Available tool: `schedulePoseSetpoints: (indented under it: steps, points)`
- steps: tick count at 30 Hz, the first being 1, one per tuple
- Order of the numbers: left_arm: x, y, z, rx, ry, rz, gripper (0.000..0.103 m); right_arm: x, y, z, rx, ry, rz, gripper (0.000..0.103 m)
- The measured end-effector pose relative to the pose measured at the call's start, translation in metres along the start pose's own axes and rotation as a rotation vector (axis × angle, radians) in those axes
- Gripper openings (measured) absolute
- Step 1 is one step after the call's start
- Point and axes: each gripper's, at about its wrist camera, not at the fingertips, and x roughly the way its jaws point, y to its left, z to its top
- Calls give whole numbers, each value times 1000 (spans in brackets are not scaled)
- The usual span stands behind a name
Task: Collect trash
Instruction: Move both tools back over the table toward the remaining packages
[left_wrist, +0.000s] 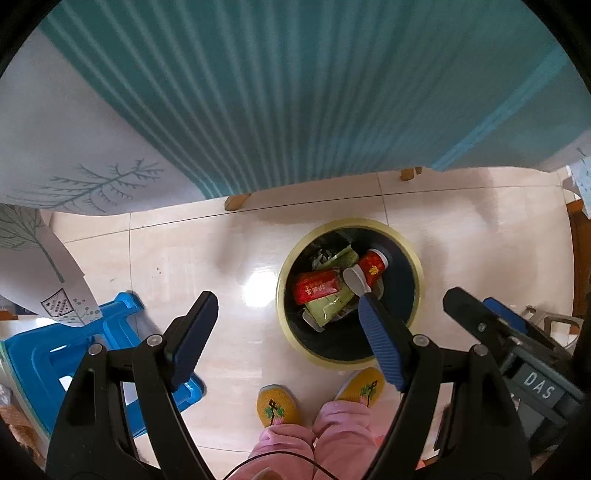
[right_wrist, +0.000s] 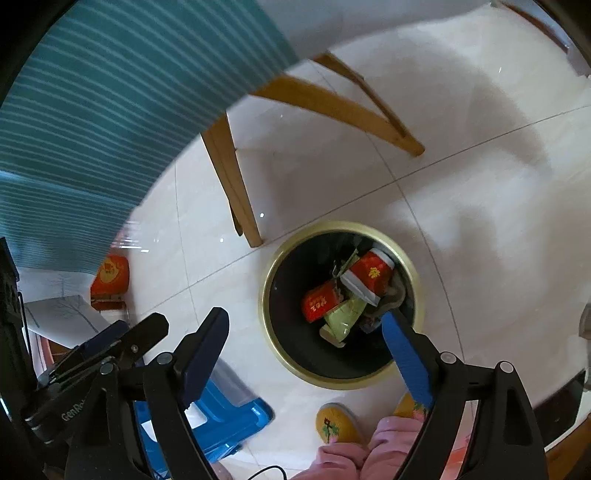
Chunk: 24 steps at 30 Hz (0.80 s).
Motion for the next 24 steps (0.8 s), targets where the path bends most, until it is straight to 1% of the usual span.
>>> schedulePoseSetpoints:
  steps: [5,8,12,18,21,24]
  points:
    - [-16,-8,-7,23,-21,7,76,-28,0,-2,-3,-37,-3,88]
    - [-27,-13,-14,29,-20,13,76,-48,0,-6,-4,-51,-9,88]
    - [-54,-16,-23,37,-21,14,76,-78,2,-12,4,-60,-7,88]
    - [-128,-15,-28,47,-35,0,76,-144,16,-21,-18,-68,10,88]
    - [-180,-16,-28,55,-70,-8,76,-184,30,-25,-50,-74,22,88]
    - [-221,-16,-22,51,-103,-21,76,-228,45,-25,-93,-92,35,88]
